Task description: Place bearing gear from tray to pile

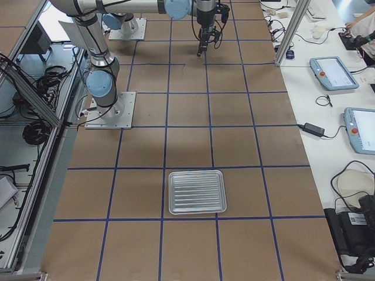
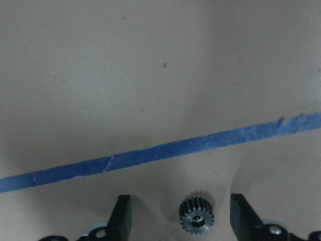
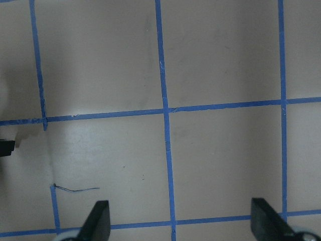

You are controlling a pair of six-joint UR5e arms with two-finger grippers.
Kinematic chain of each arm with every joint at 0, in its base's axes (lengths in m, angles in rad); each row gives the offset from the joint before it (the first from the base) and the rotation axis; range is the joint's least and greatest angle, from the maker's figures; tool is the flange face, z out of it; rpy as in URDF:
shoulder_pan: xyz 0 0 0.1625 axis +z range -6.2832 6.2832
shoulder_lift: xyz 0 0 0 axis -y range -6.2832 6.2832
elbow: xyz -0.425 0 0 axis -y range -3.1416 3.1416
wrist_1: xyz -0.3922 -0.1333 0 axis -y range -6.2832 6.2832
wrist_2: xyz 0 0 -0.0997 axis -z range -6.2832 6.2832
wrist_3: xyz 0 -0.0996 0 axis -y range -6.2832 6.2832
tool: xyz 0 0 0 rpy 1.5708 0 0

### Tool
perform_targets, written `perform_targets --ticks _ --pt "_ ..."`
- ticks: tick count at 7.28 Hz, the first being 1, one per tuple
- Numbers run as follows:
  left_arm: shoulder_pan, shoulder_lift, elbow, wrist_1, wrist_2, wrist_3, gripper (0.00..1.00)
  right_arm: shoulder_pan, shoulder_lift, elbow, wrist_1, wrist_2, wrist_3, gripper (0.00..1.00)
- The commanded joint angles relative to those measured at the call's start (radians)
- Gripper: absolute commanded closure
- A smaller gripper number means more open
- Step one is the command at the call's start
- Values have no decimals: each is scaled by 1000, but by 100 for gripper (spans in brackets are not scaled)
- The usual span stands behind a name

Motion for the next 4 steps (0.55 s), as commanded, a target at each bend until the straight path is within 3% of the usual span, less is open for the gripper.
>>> perform_targets --ticks 1,2,3,4 --pt "-5 1 0 -18 0 0 34 0 2 1 -3 7 -12 0" --pt "-5 1 0 -35 0 0 51 0 2 1 0 10 -11 0" --pt "-6 4 0 -43 1 -3 93 0 2 1 -3 10 -12 0" --pt "-6 17 0 -54 1 -5 100 0 2 1 -3 10 -11 0"
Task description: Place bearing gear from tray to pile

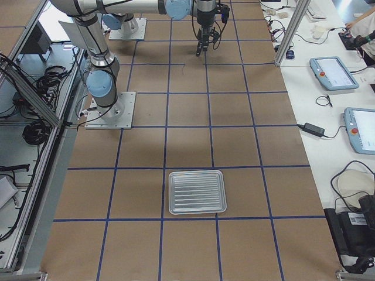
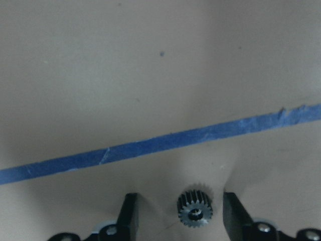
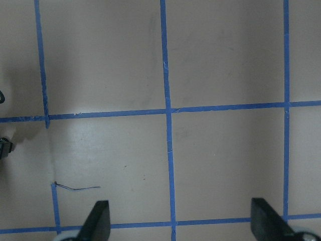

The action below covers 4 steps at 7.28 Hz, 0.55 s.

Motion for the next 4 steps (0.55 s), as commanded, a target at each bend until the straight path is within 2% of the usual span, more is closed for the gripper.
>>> perform_targets --ticks 1,4 --pt "-1 12 2 -15 1 -2 100 -2 0 0 -4 -1 1 0" --pt "52 55 46 -63 19 11 100 0 2 0 -10 2 4 0"
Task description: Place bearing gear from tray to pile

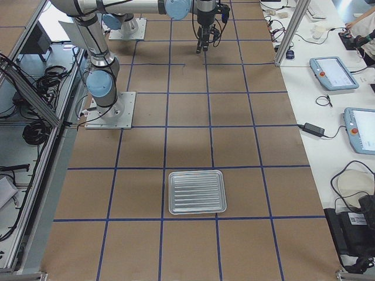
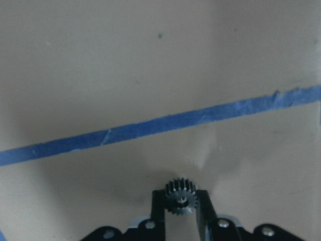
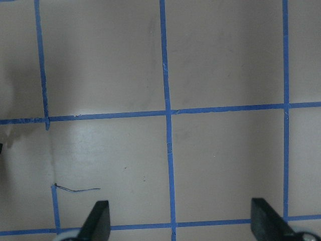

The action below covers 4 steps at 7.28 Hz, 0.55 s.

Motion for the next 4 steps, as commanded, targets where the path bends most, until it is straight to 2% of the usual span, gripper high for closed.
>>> perform_targets --ticks 1,4 --pt "132 45 65 -79 1 10 100 0 1 0 -4 1 1 0" --pt "397 93 78 -101 42 14 100 -1 1 0 -7 1 1 0"
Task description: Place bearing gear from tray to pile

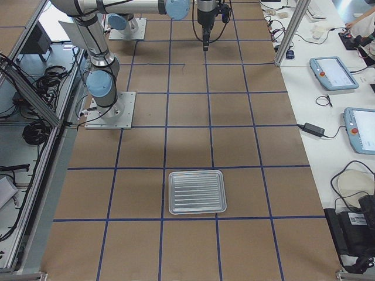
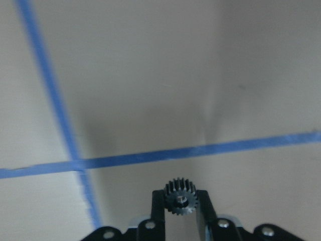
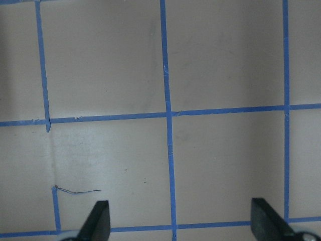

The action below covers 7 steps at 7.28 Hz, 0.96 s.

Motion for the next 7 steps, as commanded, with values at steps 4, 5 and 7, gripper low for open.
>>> perform_targets --ticks 4,5,7 --pt "433 7 -30 -40 126 274 100 -1 -1 0 -1 -3 -1 0" --pt "482 11 -68 -39 190 359 100 -1 -1 0 -2 0 -1 0" --pt "574 -1 -121 -29 187 428 100 -1 0 0 -2 -2 -1 0"
